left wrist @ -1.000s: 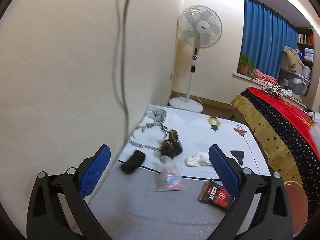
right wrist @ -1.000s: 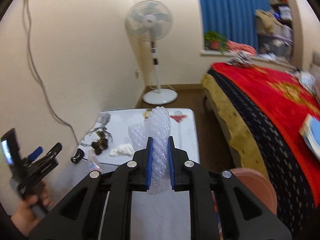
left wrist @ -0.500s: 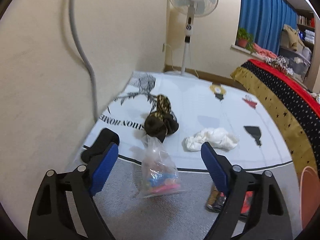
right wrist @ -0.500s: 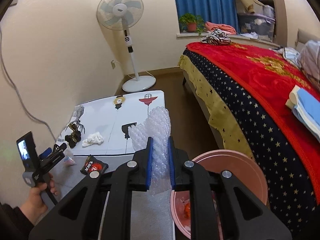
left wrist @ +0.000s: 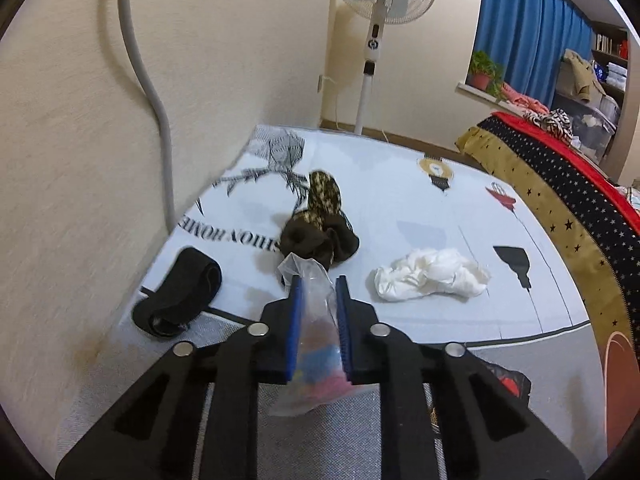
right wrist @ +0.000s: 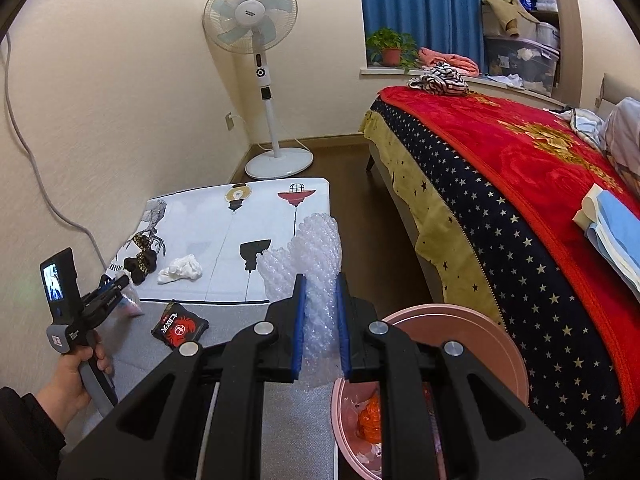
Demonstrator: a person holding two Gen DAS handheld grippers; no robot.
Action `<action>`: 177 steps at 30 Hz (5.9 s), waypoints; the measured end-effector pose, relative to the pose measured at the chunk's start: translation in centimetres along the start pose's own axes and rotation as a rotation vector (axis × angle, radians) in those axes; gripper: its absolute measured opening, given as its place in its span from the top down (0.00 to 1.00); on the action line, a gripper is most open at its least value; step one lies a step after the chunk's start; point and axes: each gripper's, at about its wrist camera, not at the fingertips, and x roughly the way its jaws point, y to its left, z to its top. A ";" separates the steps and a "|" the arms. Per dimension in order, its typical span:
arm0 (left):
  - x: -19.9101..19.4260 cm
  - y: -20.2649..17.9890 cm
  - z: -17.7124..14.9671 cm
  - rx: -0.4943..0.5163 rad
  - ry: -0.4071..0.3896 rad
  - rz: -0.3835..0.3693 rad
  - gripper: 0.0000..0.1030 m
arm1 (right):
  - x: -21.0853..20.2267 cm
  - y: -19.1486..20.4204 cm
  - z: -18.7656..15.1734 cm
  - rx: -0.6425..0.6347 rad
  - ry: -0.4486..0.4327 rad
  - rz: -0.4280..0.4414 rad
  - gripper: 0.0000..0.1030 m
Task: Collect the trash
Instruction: 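Carry the bubble wrap and clear bag over the pink wastebasket, then open both grippers to drop the bubble wrap and clear bag into the wastebasket, then move both open grippers back toward the ironing board, then grasp the black crab-print snack packet with the right gripper, then grasp the leopard-print socks with the left gripper while the right gripper holds the packet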
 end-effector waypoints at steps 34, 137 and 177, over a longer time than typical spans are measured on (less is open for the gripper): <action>-21.5 -18.6 -1.1 0.140 -0.125 -0.442 0.87 | -6.1 -8.5 -2.5 -0.033 -0.027 0.085 0.86; -19.7 3.0 5.1 -0.038 -0.154 0.263 0.07 | 18.3 19.6 -8.2 -0.220 0.287 0.138 0.08; -7.8 -5.2 2.8 -0.064 -0.074 0.031 0.07 | 7.4 5.5 -2.1 -0.211 0.236 0.103 0.93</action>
